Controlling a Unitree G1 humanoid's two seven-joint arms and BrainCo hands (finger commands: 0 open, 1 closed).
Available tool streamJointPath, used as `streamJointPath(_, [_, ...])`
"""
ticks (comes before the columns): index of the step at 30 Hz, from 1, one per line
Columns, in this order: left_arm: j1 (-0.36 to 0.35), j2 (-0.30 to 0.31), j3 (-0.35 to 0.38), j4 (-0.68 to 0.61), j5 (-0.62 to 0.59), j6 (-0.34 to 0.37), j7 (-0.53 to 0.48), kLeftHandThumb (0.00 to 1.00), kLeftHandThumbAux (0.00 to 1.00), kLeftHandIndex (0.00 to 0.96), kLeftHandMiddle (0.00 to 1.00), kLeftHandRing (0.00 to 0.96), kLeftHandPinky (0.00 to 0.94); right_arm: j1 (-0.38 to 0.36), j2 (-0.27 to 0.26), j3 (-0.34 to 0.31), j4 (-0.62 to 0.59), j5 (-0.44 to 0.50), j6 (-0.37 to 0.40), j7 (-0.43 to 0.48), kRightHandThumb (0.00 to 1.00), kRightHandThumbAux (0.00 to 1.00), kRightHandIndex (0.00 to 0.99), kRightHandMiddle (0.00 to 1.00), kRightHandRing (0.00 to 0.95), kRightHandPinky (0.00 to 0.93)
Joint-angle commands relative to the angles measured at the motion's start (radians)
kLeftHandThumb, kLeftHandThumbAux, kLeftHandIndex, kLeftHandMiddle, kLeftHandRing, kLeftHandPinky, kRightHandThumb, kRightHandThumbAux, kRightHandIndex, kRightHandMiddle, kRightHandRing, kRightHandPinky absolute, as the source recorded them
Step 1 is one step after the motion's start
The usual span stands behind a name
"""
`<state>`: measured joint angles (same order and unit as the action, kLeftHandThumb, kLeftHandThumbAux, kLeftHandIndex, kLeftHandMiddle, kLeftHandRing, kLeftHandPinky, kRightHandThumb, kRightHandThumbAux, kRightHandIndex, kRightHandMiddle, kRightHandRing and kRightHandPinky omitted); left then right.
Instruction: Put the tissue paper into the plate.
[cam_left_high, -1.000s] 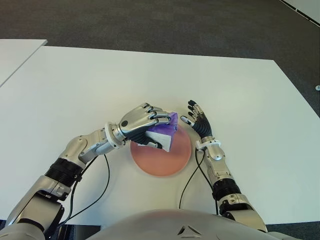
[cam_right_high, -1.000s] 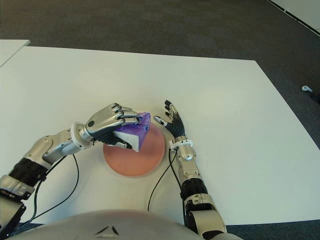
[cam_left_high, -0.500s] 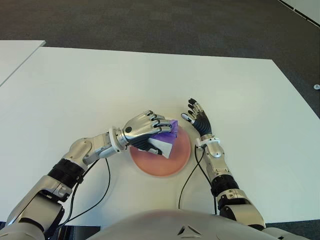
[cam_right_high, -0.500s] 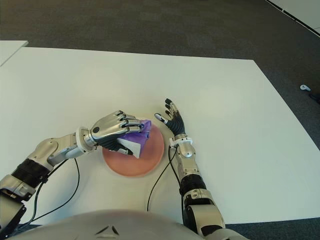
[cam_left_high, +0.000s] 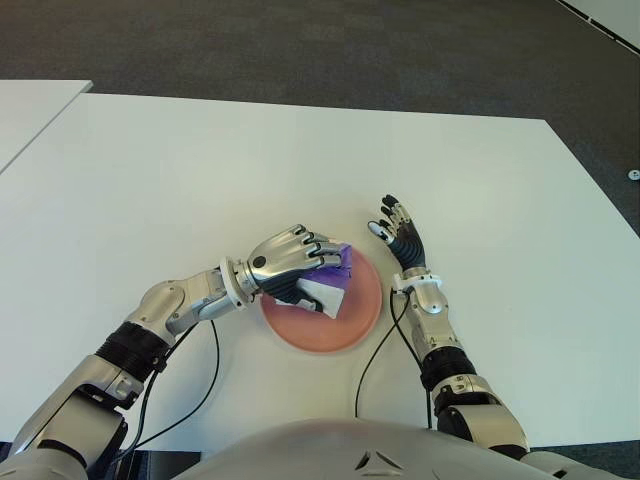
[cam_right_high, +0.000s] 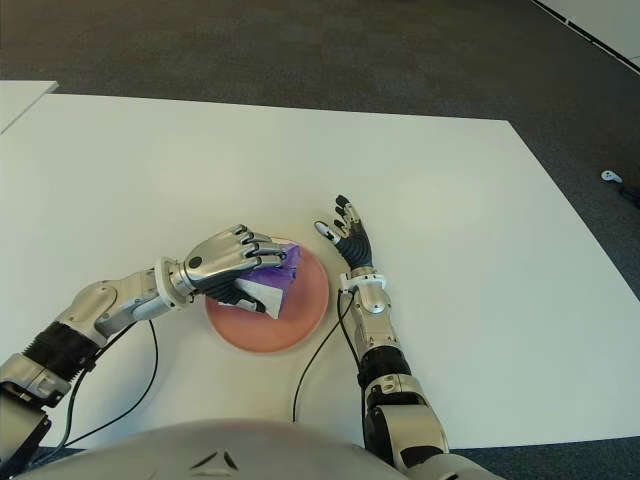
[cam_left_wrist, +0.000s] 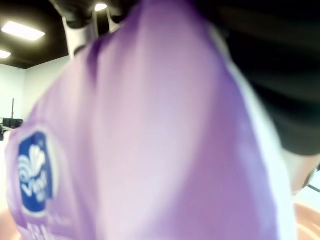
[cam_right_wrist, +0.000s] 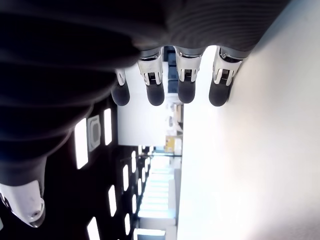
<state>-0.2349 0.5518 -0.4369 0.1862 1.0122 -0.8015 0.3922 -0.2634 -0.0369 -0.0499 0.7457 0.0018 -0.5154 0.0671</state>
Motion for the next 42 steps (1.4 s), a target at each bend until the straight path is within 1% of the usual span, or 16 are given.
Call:
streamJointPath(1, [0.031, -0.018, -0.004, -0.021, 0.001, 0.009, 0.040, 0.736, 0.696, 0.441, 0.776, 0.765, 0.705, 0.056, -0.009, -0.026, 0.236, 0.016, -0.012, 0.029, 0.000, 0.552, 0.000, 0.000, 0.000, 0.000])
streamJointPath(2, [0.034, -0.013, -0.005, -0.024, -0.013, 0.009, 0.014, 0.724, 0.697, 0.437, 0.710, 0.691, 0.636, 0.055, -0.009, -0.027, 0.242, 0.018, -0.029, 0.036, 0.000, 0.544, 0.000, 0.000, 0.000, 0.000])
streamJointPath(3, [0.036, -0.008, -0.006, -0.026, -0.023, 0.009, -0.005, 0.524, 0.629, 0.328, 0.488, 0.461, 0.424, 0.053, -0.008, -0.029, 0.249, 0.019, -0.043, 0.042, 0.000, 0.533, 0.000, 0.000, 0.000, 0.000])
streamJointPath(4, [0.035, 0.000, -0.007, -0.029, -0.033, 0.010, -0.035, 0.391, 0.587, 0.257, 0.345, 0.312, 0.287, 0.050, -0.009, -0.029, 0.258, 0.018, -0.054, 0.044, 0.000, 0.526, 0.000, 0.000, 0.000, 0.000])
streamJointPath(5, [0.034, 0.005, -0.008, -0.031, -0.039, 0.011, -0.054, 0.334, 0.551, 0.207, 0.276, 0.250, 0.229, 0.046, -0.009, -0.030, 0.266, 0.017, -0.061, 0.045, 0.000, 0.523, 0.000, 0.000, 0.000, 0.000])
streamJointPath(6, [0.030, 0.017, -0.009, -0.040, -0.045, 0.015, -0.088, 0.252, 0.500, 0.133, 0.176, 0.159, 0.147, 0.046, -0.008, -0.026, 0.268, 0.007, -0.061, 0.034, 0.000, 0.518, 0.000, 0.000, 0.000, 0.000])
streamJointPath(7, [0.028, 0.025, -0.009, -0.046, -0.050, 0.017, -0.112, 0.202, 0.444, 0.085, 0.113, 0.102, 0.094, 0.046, -0.007, -0.023, 0.271, 0.000, -0.062, 0.026, 0.000, 0.511, 0.000, 0.000, 0.000, 0.000])
streamJointPath(10, [0.030, 0.036, -0.005, -0.062, -0.052, 0.028, -0.153, 0.142, 0.361, 0.027, 0.036, 0.033, 0.030, 0.047, -0.003, -0.015, 0.271, -0.013, -0.058, 0.007, 0.000, 0.502, 0.000, 0.000, 0.000, 0.000])
streamJointPath(13, [0.036, 0.038, 0.000, -0.074, -0.049, 0.040, -0.162, 0.125, 0.288, 0.009, 0.011, 0.010, 0.009, 0.043, -0.002, -0.015, 0.274, -0.012, -0.050, 0.003, 0.000, 0.505, 0.000, 0.000, 0.000, 0.000])
streamJointPath(16, [0.042, 0.038, 0.003, -0.076, -0.046, 0.047, -0.155, 0.129, 0.238, 0.002, 0.003, 0.003, 0.003, 0.047, 0.001, -0.015, 0.264, -0.006, -0.049, 0.004, 0.000, 0.510, 0.000, 0.000, 0.000, 0.000])
streamJointPath(21, [0.044, 0.039, 0.005, -0.073, -0.040, 0.050, -0.138, 0.135, 0.195, 0.000, 0.000, 0.000, 0.000, 0.050, 0.004, -0.015, 0.251, 0.000, -0.042, 0.012, 0.000, 0.518, 0.000, 0.000, 0.000, 0.000])
streamJointPath(29, [0.042, 0.040, 0.009, -0.066, -0.044, 0.039, -0.121, 0.128, 0.175, 0.000, 0.000, 0.000, 0.000, 0.056, 0.008, -0.016, 0.232, 0.012, -0.024, 0.025, 0.000, 0.522, 0.000, 0.000, 0.000, 0.000])
streamJointPath(42, [0.048, 0.033, 0.018, -0.059, -0.070, 0.027, -0.123, 0.119, 0.190, 0.000, 0.000, 0.000, 0.000, 0.063, 0.011, -0.014, 0.212, 0.013, -0.008, 0.033, 0.000, 0.504, 0.000, 0.000, 0.000, 0.000])
